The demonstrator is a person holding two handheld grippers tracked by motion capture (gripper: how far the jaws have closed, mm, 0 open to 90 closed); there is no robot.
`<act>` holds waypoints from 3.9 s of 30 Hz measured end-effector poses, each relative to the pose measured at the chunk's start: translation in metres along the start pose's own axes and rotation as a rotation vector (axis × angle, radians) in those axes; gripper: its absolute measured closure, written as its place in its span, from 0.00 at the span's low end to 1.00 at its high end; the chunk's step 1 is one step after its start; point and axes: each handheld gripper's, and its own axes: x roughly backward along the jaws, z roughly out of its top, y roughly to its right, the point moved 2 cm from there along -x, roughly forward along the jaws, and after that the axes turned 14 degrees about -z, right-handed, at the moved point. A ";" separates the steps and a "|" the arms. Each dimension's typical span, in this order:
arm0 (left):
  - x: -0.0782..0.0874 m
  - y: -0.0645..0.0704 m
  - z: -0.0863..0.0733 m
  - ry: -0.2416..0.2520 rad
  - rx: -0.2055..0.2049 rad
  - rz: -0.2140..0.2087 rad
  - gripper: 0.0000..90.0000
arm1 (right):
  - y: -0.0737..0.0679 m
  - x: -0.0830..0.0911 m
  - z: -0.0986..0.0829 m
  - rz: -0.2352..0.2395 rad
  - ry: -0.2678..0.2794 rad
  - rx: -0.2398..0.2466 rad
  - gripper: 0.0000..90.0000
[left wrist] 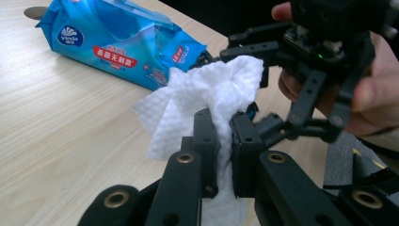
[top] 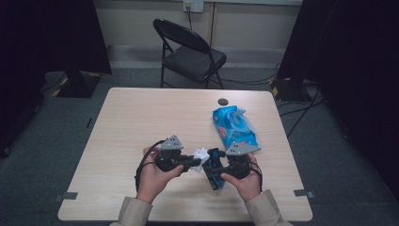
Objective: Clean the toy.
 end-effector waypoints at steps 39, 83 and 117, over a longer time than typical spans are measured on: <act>0.001 -0.017 0.035 0.091 0.056 0.015 0.92 | -0.007 0.003 0.004 0.034 0.019 0.021 0.29; -0.003 0.007 0.004 0.005 0.024 -0.051 0.92 | 0.007 0.009 0.003 -0.026 0.014 0.002 0.29; 0.030 -0.003 0.023 0.045 0.027 0.001 0.92 | 0.005 0.011 0.004 -0.012 0.018 0.008 0.29</act>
